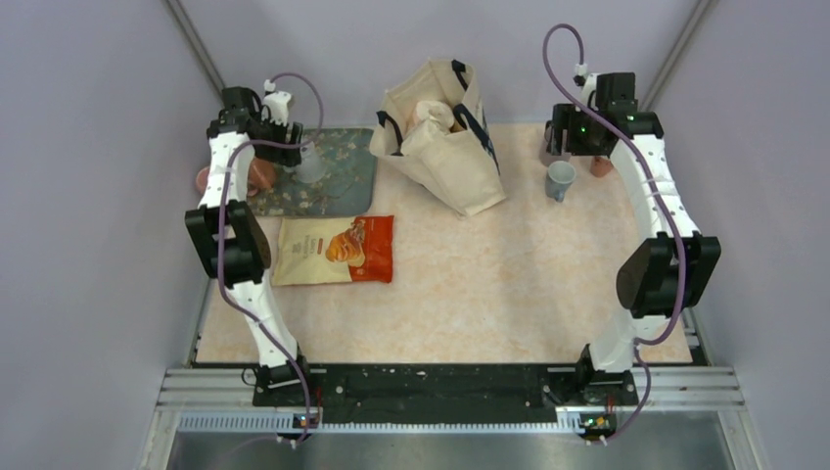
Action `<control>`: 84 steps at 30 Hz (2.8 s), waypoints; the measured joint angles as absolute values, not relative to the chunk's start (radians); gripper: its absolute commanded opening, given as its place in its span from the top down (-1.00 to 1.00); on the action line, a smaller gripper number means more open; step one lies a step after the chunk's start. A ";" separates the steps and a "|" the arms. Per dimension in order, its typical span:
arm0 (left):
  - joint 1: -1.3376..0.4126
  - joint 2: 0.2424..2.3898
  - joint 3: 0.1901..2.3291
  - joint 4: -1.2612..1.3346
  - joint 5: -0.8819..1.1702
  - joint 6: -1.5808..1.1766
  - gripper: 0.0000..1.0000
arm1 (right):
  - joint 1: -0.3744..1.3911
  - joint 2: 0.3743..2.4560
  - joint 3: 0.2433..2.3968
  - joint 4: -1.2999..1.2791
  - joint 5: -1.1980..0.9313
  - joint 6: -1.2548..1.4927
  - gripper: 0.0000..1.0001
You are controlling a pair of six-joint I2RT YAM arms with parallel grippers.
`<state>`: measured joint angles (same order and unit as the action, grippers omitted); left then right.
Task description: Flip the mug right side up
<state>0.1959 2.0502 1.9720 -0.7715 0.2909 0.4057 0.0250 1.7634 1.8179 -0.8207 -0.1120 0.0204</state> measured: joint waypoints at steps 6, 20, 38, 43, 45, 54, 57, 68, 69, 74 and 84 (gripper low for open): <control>0.237 2.141 2.001 -0.757 0.349 0.463 -0.42 | 0.025 1.707 1.661 -0.745 -0.174 0.027 -0.40; 0.249 2.256 2.088 -0.661 0.443 0.411 -0.34 | 0.025 1.642 1.549 -0.696 -0.214 0.037 -0.40; 0.137 2.278 1.973 -0.581 0.449 0.369 -0.33 | 0.025 1.617 1.479 -0.672 -0.234 0.054 -0.40; 0.093 2.247 1.954 -0.588 0.485 0.408 -0.33 | 0.025 1.609 1.462 -0.666 -0.234 0.054 -0.40; 0.083 2.226 1.946 -0.598 0.512 0.426 -0.35 | 0.025 1.606 1.451 -0.667 -0.234 0.054 -0.41; 0.164 2.167 1.965 -0.680 0.622 0.575 -0.60 | 0.025 1.603 1.422 -0.662 -0.229 0.052 -0.41; 0.199 2.194 2.024 -0.697 0.582 0.605 -0.55 | 0.025 1.603 1.420 -0.662 -0.228 0.052 -0.41; 0.210 2.388 2.247 -0.733 0.529 0.662 -0.43 | 0.025 1.603 1.420 -0.663 -0.211 0.052 -0.41; 0.209 2.388 2.241 -0.734 0.532 0.665 -0.43 | 0.025 1.603 1.420 -0.664 -0.209 0.052 -0.41; 0.196 2.399 2.231 -0.735 0.532 0.679 -0.34 | 0.025 1.603 1.420 -0.667 -0.207 0.052 -0.41; 0.146 2.443 2.197 -0.732 0.515 0.687 -0.04 | 0.025 1.603 1.420 -0.667 -0.207 0.055 -0.41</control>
<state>0.1463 2.4432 2.1971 -0.7322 0.5148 0.6872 0.0250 1.6028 1.4197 -0.6674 -0.2073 0.0551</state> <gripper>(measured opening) 0.531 0.703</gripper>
